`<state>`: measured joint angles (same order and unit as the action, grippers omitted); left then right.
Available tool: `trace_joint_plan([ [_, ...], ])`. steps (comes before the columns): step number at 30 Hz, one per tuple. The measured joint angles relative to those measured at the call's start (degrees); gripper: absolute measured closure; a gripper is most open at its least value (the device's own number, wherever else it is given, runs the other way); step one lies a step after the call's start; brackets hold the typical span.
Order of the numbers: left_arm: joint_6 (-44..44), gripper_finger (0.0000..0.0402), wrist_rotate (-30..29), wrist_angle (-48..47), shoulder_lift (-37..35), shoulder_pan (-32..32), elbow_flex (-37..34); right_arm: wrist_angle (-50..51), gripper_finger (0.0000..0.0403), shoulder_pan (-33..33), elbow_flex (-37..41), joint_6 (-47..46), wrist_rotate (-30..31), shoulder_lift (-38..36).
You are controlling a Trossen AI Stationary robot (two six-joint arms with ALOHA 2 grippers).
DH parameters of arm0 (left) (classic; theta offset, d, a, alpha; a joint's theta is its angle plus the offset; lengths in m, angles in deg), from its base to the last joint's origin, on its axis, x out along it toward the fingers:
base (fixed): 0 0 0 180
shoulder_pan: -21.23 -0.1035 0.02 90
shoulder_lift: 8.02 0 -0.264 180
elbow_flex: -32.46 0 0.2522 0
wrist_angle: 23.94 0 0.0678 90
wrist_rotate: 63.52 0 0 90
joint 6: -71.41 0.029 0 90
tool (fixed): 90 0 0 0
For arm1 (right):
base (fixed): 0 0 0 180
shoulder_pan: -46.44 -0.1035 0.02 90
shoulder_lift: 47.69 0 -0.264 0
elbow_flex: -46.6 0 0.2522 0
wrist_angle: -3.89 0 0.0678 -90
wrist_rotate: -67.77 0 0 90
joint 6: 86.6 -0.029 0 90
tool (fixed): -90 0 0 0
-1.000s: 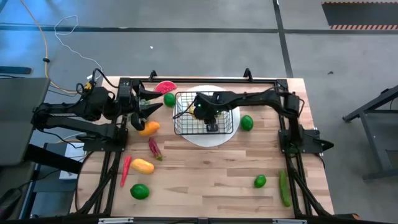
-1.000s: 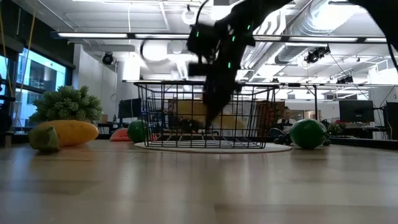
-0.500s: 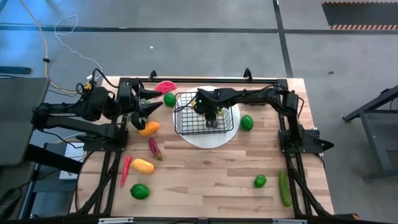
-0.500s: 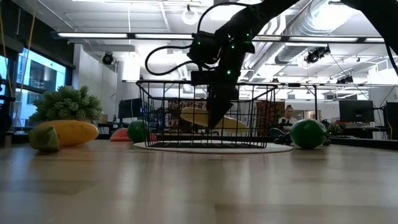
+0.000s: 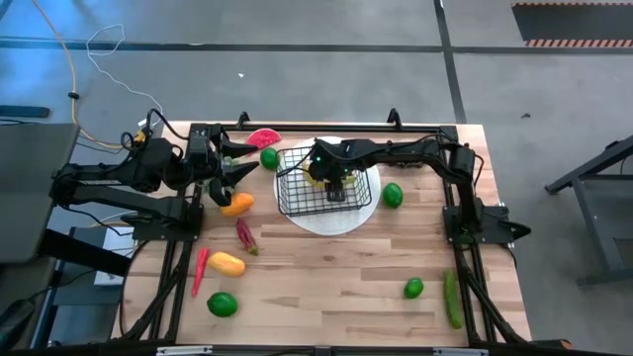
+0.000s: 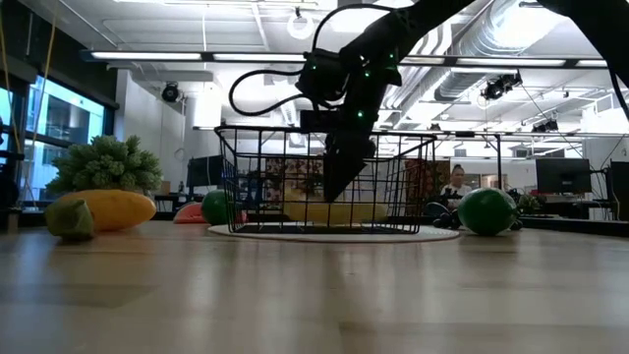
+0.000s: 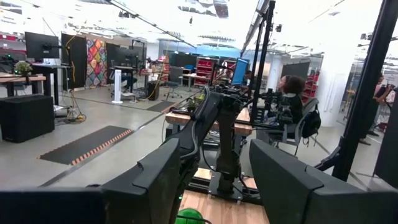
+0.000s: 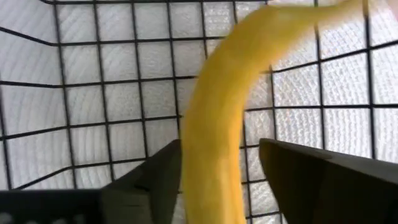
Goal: Build produce basket
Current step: Put the green lime into the black wire basket
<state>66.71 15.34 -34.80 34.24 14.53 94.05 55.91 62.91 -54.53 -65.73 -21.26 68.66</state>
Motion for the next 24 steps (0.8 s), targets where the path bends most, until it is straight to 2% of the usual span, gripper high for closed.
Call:
trace_joint_plan([
  [7,0.5,0.0218,0.0,0.0,0.0,0.0,0.0,3.2,0.0111,-0.1,-2.0,1.7,0.5,0.0],
  [18,0.4,0.0218,0.0,0.0,0.0,0.0,0.0,23.3,0.0101,-0.2,-18.1,-1.1,-4.1,-1.1],
  [21,0.4,0.0218,0.0,-0.1,0.0,0.0,0.0,25.3,0.0101,-0.2,-16.6,-3.0,-4.6,-5.6],
  [24,0.4,0.0218,0.0,-0.1,0.0,0.0,0.0,23.3,0.0101,-0.2,-9.2,-6.9,-4.2,-13.0],
])
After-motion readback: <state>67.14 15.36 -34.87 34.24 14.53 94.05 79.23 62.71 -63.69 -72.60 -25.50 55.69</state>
